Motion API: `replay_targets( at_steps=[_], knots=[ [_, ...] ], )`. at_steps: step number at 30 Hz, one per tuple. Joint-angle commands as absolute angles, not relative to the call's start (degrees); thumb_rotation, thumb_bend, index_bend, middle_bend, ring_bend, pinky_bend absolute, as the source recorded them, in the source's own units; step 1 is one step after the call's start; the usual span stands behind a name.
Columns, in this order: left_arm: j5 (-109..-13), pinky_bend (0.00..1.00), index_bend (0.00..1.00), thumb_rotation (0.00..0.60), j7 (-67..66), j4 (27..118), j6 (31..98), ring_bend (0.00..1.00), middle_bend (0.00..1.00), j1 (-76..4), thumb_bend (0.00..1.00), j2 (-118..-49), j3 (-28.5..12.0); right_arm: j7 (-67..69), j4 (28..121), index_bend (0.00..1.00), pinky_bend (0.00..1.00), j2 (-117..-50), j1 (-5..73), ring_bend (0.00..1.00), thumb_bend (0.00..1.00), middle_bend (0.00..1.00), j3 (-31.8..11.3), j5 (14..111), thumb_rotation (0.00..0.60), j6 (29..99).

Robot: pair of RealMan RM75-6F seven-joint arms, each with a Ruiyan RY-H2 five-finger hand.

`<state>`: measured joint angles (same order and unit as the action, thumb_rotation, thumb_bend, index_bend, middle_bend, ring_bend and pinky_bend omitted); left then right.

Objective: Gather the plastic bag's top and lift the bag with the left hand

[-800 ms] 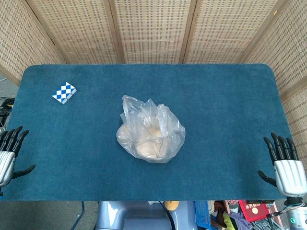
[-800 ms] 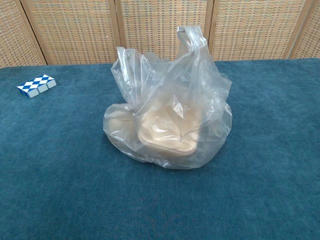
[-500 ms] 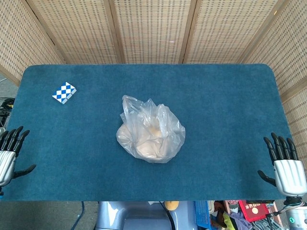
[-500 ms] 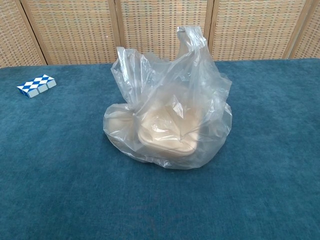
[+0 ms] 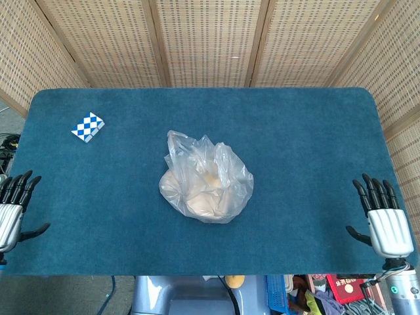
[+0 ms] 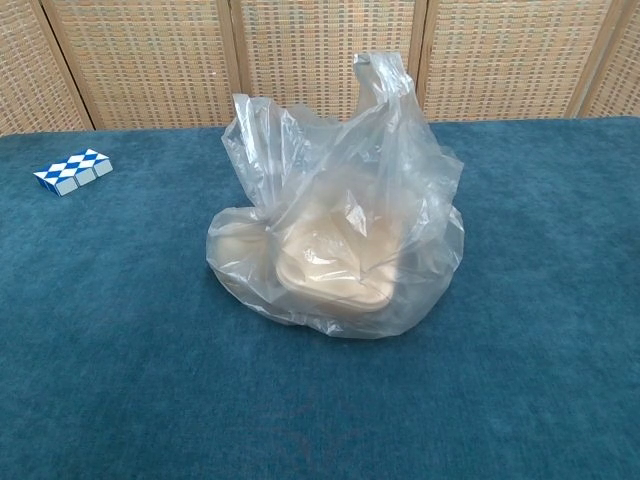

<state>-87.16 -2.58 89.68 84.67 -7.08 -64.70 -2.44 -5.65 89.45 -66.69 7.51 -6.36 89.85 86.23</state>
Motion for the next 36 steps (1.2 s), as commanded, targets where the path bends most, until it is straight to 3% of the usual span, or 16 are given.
replay_targets(
  at_steps=[1,16,24,36],
  knots=[
    [-86.7,0.0,0.0,0.6,-3.48,89.13,84.04,0.0,0.0,-7.47,0.01,-65.44,-2.65,-3.24,88.73,0.0,0.0,-65.82,11.23,0.0,0.0,0.0,-8.62,90.44,0.6,83.14],
    [-83.93,0.0,0.0,0.6,-3.7,88.53,84.12,0.0,0.0,-7.81,0.01,-66.19,-4.59,3.6,86.49,0.0,0.0,-70.48,29.67,0.0,0.0,0.0,-16.97,87.67,0.6,67.02],
    [-81.5,0.0,0.0,0.6,-4.91,88.32,82.76,0.0,0.0,-8.48,0.01,-66.55,-5.65,5.42,80.85,0.0,0.0,-78.59,39.1,0.0,0.0,0.0,-19.52,84.86,0.6,59.93],
    [-79.34,0.0,0.0,0.6,-5.26,88.35,81.96,0.0,0.0,-8.87,0.01,-66.46,-6.63,12.48,74.92,0.0,0.0,-88.66,46.64,0.0,0.0,0.0,-22.44,81.33,0.6,58.27]
  ],
)
